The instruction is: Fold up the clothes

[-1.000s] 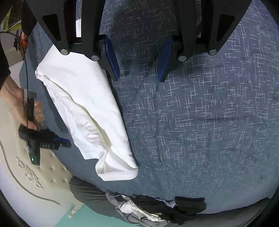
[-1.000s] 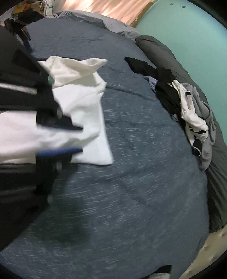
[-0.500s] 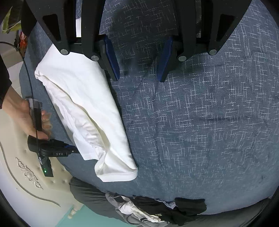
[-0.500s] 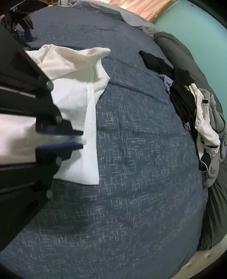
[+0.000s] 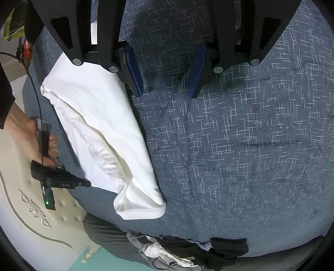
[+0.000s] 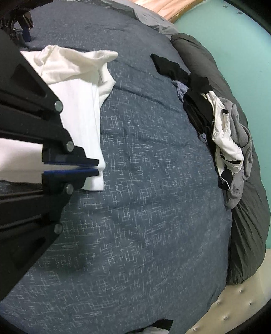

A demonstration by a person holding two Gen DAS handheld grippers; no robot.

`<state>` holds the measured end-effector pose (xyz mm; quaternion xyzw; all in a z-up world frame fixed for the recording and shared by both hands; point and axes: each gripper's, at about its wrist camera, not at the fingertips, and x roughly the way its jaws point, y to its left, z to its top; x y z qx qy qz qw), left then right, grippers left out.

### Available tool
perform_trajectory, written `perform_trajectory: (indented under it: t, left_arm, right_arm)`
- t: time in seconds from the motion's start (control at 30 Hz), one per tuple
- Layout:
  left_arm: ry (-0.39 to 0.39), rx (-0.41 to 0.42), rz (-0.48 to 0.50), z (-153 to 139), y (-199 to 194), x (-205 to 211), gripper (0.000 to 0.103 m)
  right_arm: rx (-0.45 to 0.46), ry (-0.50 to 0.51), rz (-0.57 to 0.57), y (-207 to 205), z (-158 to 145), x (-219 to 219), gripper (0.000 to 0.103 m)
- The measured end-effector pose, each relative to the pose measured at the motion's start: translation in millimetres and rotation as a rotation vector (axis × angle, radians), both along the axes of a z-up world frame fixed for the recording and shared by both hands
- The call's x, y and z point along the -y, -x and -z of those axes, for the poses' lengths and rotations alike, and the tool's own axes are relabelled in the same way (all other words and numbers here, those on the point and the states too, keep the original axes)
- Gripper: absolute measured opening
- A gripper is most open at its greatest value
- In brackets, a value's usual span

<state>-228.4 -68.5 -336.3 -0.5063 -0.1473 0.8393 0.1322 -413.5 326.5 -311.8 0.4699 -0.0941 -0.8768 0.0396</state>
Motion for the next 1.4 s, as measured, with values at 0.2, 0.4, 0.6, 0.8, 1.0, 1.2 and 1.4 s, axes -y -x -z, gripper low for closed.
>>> perform_trajectory:
  t: [0.2, 0.4, 0.6, 0.8, 1.0, 1.2, 1.4]
  left_arm:
    - [0.000, 0.002, 0.000, 0.3, 0.9, 0.8, 0.049]
    - [-0.006, 0.004, 0.000, -0.1, 0.4, 2.5, 0.049]
    - [-0.012, -0.006, 0.000, -6.5, -0.7, 1.7, 0.049]
    - [-0.015, -0.015, 0.002, -11.7, -2.0, 2.3, 0.049]
    - [-0.021, -0.016, -0.004, -12.0, -0.7, 4.8, 0.049]
    - [-0.027, -0.019, -0.012, -13.9, -3.1, 10.4, 0.049]
    - [-0.030, -0.018, -0.018, -14.2, -3.5, 13.4, 0.049]
  right_arm:
    - [0.031, -0.007, 0.016, 5.1, 18.9, -3.7, 0.002]
    - [0.032, -0.016, 0.036, 1.1, 9.1, -4.1, 0.005]
    - [0.005, -0.006, -0.096, -27.0, -25.8, 30.7, 0.032]
    - [0.042, 0.024, -0.327, -67.6, -34.9, 96.5, 0.044]
    - [0.082, -0.052, -0.433, -92.4, -19.4, 143.9, 0.044]
    - [0.137, -0.143, -0.449, -90.1, 1.3, 166.1, 0.045]
    - [0.134, -0.168, -0.434, -83.3, 9.4, 170.3, 0.045]
